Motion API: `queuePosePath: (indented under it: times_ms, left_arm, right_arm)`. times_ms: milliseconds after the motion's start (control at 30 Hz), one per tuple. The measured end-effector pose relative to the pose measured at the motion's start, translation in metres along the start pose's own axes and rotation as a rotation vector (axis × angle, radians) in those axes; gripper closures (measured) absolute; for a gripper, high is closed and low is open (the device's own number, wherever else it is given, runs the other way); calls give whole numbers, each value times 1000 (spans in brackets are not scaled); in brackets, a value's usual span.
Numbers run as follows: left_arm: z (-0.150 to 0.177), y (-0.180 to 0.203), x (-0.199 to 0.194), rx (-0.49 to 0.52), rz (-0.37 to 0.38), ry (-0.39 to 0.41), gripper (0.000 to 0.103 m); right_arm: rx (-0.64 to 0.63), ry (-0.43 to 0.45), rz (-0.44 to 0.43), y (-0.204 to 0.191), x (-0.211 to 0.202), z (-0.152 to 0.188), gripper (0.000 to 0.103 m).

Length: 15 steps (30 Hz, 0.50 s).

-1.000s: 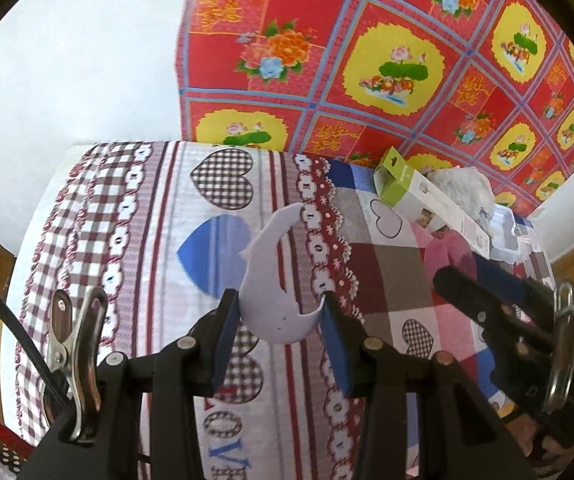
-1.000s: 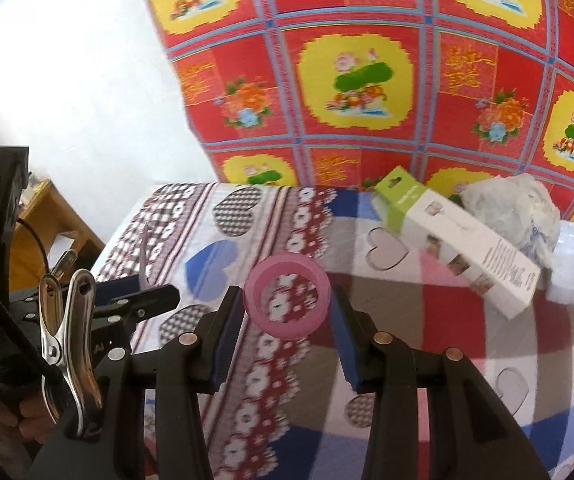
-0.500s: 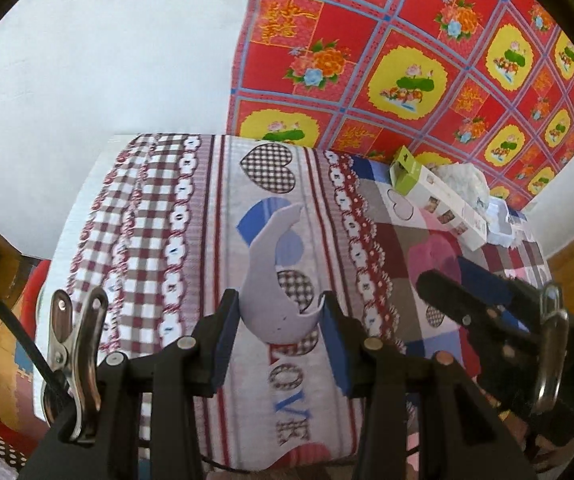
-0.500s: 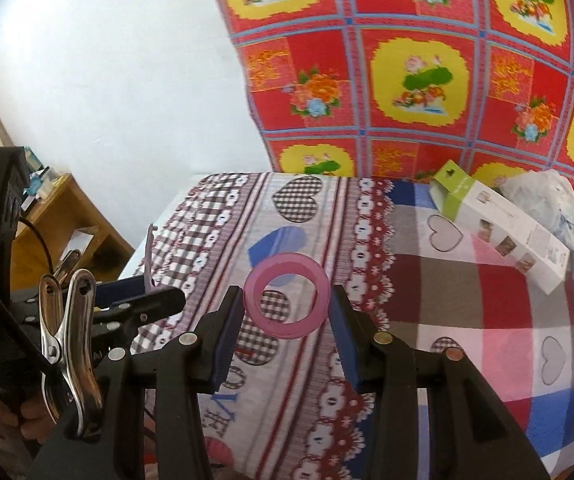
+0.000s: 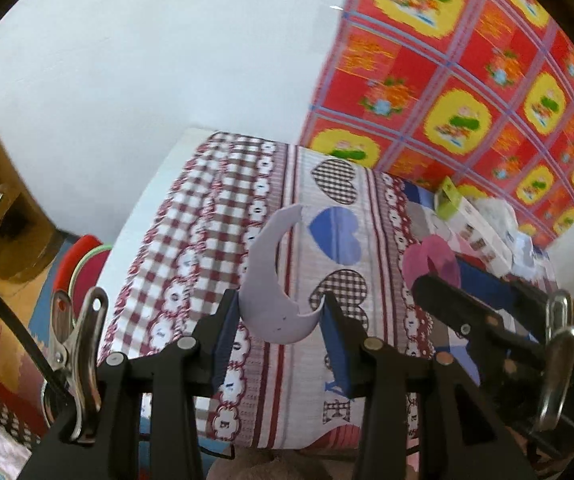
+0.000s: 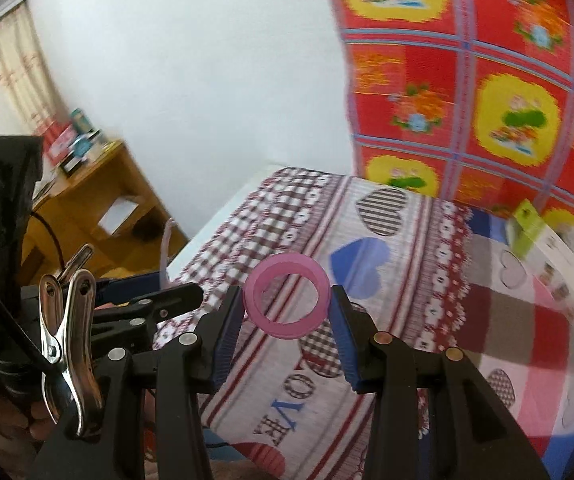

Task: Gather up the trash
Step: 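Lift both items and carry them toward the red bucket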

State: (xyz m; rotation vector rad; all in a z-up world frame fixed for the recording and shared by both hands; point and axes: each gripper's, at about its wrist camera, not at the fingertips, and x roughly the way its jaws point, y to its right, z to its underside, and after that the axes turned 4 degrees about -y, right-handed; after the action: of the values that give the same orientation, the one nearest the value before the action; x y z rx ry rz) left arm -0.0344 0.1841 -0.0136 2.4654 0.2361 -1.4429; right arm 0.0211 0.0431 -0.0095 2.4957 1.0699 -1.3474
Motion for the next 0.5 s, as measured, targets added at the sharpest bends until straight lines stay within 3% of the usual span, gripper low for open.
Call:
queuePosePath:
  times_ms: [500]
  left_arm:
    - [25,-56,-25,-221,-164,73,61]
  right_arm:
    - [-185,-67,-165,-59,33,-15,59]
